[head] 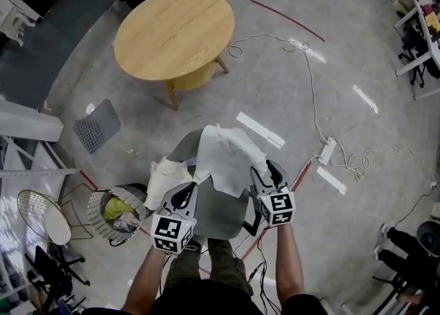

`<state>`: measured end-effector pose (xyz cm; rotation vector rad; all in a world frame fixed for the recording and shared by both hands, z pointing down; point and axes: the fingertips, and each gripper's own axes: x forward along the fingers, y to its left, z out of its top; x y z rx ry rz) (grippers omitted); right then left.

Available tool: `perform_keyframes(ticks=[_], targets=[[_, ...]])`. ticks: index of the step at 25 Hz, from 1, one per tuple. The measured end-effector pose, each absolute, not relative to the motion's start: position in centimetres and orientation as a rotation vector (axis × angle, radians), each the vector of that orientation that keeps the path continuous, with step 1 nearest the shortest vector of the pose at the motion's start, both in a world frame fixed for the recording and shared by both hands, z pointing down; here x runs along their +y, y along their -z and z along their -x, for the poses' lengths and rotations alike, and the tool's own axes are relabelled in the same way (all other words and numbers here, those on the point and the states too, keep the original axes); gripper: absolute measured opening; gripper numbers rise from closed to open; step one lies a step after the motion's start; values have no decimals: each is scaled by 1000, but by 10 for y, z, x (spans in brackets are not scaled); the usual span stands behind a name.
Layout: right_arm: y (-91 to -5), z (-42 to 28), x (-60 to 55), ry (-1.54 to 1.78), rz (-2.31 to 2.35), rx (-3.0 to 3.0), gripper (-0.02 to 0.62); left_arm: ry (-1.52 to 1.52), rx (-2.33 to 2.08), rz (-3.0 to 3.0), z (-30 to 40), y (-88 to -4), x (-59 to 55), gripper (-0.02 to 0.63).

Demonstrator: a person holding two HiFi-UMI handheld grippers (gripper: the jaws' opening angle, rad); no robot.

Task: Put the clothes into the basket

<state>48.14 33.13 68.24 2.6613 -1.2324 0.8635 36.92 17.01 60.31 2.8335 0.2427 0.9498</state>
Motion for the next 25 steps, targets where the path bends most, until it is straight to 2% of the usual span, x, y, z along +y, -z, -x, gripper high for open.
perform_keyframes(ticks=[7, 15, 21, 25], targets=[[-716, -494, 327, -951, -2591, -1217, 278, -966, 218, -2822, -367, -609, 164, 8], [-744, -495, 325, -1059, -2551, -1142, 277, -965, 148, -2794, -362, -613, 149, 8], [-744, -488, 317, -1076, -2543, -1161, 130, -965, 130, -2788, -359, -612, 149, 7], [-741, -487, 316, -1065, -2566, -1143, 101, -953, 124, -2790, -357, -609, 148, 8]])
